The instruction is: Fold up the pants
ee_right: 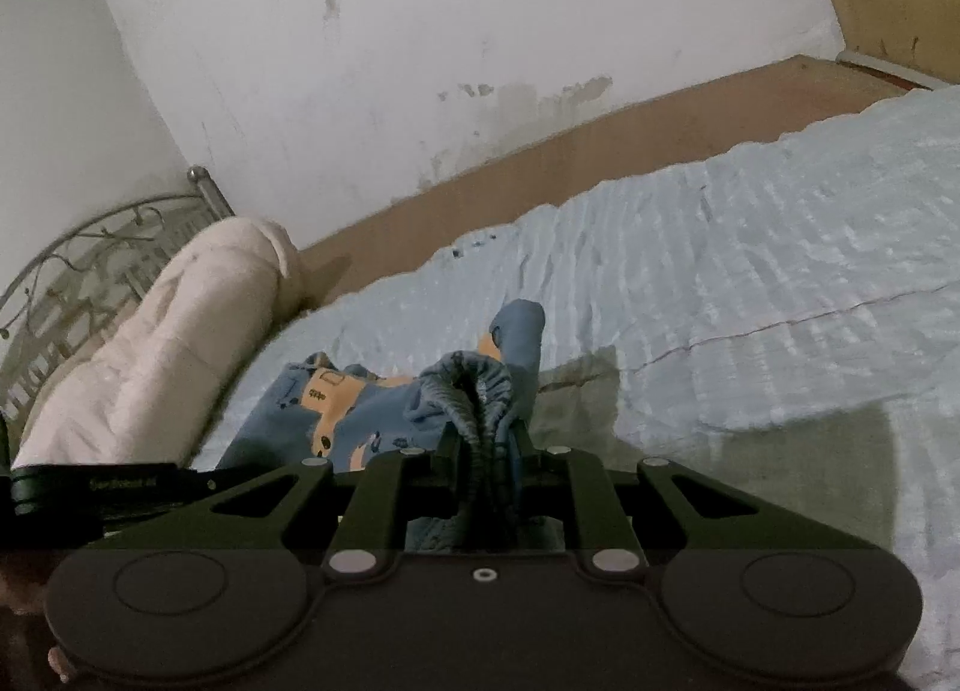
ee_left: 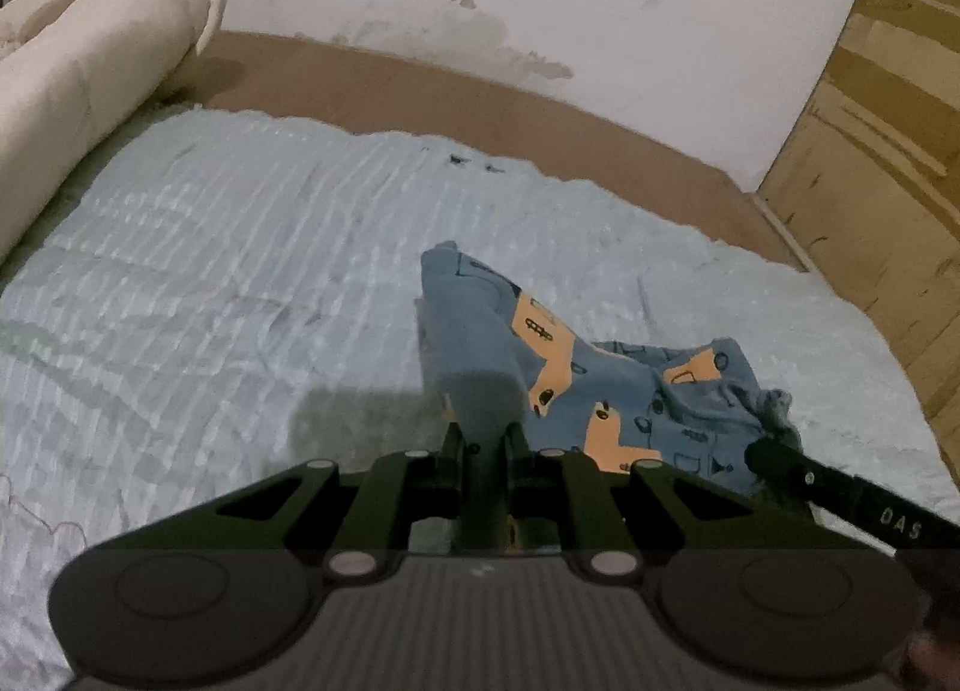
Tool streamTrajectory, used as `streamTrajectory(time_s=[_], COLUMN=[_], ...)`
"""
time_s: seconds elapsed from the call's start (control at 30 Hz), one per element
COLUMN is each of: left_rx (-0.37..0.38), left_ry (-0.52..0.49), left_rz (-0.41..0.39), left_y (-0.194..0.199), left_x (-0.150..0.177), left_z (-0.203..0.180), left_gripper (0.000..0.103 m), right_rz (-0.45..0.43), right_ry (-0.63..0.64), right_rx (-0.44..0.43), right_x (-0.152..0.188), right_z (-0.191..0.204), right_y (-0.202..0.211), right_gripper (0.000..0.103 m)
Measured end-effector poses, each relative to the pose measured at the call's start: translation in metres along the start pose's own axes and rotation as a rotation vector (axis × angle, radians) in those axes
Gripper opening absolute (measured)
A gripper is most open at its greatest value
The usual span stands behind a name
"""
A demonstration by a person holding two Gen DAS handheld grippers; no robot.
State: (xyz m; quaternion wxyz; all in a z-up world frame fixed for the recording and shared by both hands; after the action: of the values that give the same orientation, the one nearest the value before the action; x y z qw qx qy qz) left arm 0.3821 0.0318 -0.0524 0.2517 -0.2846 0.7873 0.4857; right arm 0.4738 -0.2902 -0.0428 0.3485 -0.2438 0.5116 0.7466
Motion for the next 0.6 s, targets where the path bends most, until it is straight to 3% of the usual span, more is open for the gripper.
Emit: streamTrajectory(time_s=[0.4,0.53,0.6], left_rx=[-0.011,-0.038,-0.044], left_ry=[0.011,0.013,0.012], left_rz=[0.035,0.028,0.024], left_y=[-0.009,-0.005,-0.001], left_x=[0.007,0.006,0.006], left_z=[0.011,0.013,0.012], left_gripper=[0.015,0.031,0.034], right_rz=[0.036,0.032,0.026], right_ry=[0.013,0.026,0.032], right_rx=[0.037,0.07,0.076], right_x=[0.013,0.015,0.015], right_z=[-0.003,-0.003,-0.004], right_y=[-0.004,0.001,0.005], right_gripper=[0.018,0.029,0.032])
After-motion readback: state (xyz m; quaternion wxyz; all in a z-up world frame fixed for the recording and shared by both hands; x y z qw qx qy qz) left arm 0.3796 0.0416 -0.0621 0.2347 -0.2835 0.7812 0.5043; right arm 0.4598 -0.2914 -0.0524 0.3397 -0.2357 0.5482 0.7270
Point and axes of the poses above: each gripper's, at about its wrist camera, not at the fingertips, and y roughly against the way its jaws point, z to its left, x to its underside, the point moved 6 cm from there along -y, roughly the way its jaws point, and after that the axes turned 12 degrees about x, right-handed, at the moved point
